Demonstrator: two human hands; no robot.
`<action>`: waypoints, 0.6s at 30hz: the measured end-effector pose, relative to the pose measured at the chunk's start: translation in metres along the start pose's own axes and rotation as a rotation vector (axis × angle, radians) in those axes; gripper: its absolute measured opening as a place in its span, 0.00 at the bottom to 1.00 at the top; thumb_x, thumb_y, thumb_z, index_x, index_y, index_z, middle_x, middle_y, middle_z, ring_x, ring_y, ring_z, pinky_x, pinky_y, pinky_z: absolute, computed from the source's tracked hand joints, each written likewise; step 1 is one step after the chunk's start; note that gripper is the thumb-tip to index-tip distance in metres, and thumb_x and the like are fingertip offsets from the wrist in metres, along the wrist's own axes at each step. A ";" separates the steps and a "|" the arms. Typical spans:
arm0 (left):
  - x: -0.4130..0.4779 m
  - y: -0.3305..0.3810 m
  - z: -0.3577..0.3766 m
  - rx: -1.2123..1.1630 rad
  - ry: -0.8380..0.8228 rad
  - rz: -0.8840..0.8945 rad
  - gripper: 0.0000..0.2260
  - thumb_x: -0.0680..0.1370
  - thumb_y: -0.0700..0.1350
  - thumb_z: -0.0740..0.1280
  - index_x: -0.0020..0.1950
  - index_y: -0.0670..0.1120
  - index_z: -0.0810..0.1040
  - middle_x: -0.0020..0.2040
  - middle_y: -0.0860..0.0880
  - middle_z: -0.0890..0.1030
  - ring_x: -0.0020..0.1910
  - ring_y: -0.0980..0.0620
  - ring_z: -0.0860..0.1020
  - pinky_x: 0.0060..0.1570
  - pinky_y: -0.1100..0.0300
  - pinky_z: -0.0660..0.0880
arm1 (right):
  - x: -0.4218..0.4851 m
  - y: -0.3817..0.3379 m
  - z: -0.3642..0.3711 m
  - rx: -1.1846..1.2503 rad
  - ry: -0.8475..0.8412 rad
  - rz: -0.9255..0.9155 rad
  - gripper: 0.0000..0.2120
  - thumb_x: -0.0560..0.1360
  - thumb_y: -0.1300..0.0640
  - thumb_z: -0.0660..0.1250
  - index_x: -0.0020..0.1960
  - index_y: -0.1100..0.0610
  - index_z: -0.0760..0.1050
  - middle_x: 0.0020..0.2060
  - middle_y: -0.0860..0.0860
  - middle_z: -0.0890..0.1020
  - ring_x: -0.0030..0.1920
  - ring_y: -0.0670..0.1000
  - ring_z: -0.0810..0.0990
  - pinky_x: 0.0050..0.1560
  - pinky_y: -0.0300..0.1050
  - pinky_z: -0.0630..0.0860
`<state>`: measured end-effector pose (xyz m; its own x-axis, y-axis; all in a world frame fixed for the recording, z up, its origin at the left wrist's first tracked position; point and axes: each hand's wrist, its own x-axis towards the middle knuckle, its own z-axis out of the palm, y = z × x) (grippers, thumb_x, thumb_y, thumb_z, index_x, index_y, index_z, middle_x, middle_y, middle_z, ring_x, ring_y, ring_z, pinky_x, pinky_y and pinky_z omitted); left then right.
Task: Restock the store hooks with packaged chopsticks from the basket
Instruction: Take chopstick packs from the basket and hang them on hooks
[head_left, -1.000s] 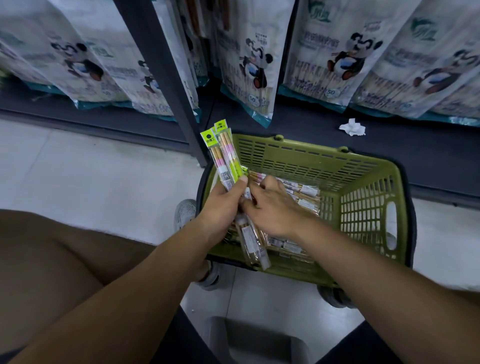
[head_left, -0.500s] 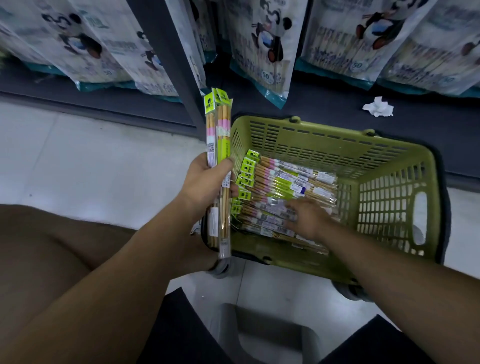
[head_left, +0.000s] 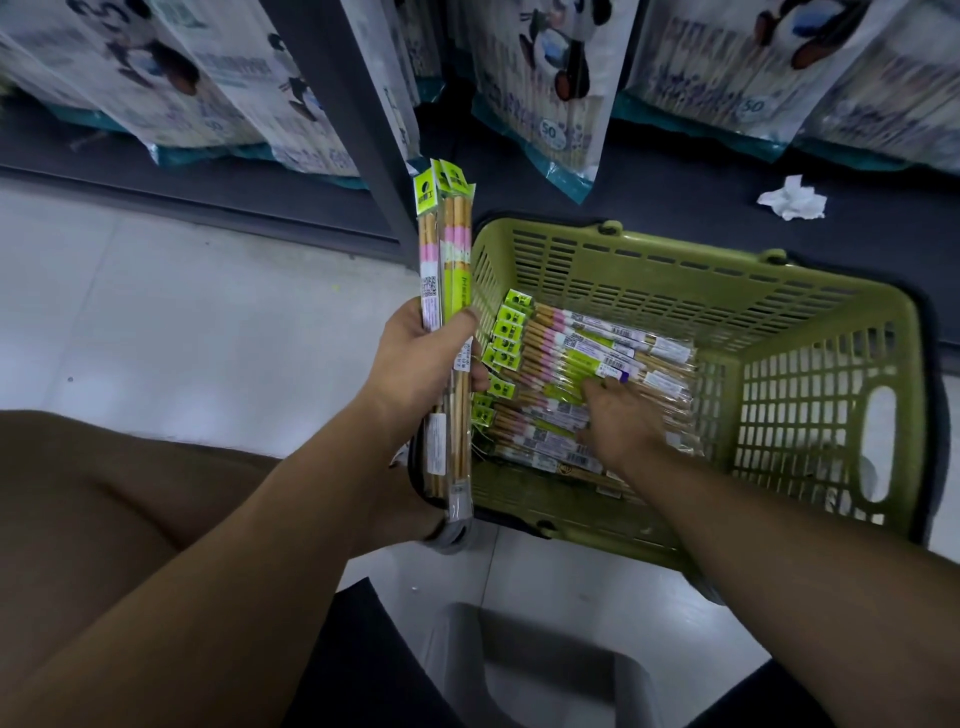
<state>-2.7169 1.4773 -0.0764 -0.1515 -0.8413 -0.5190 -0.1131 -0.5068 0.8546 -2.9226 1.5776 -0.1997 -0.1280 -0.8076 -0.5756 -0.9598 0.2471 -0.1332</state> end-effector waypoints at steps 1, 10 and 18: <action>0.000 0.000 0.000 0.004 -0.001 0.001 0.06 0.81 0.43 0.69 0.48 0.43 0.74 0.35 0.43 0.76 0.26 0.47 0.78 0.34 0.52 0.80 | 0.000 -0.001 0.000 -0.024 -0.002 -0.002 0.23 0.75 0.52 0.74 0.66 0.55 0.70 0.60 0.56 0.78 0.61 0.59 0.76 0.52 0.49 0.74; -0.001 0.002 0.000 0.008 -0.009 -0.004 0.05 0.82 0.43 0.69 0.50 0.43 0.74 0.33 0.45 0.77 0.27 0.48 0.78 0.34 0.51 0.82 | 0.001 -0.005 -0.001 -0.112 -0.034 -0.038 0.14 0.77 0.53 0.70 0.62 0.54 0.78 0.57 0.56 0.78 0.60 0.58 0.76 0.55 0.49 0.75; -0.002 0.002 0.003 -0.008 0.009 -0.021 0.05 0.81 0.42 0.69 0.48 0.44 0.75 0.34 0.46 0.76 0.27 0.47 0.78 0.35 0.51 0.82 | -0.002 0.013 -0.031 0.186 -0.090 -0.041 0.10 0.78 0.48 0.70 0.44 0.52 0.73 0.41 0.52 0.77 0.47 0.57 0.79 0.38 0.45 0.68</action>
<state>-2.7197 1.4785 -0.0733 -0.1402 -0.8323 -0.5363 -0.1086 -0.5255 0.8438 -2.9429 1.5658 -0.1751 -0.0593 -0.7697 -0.6356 -0.9000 0.3167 -0.2995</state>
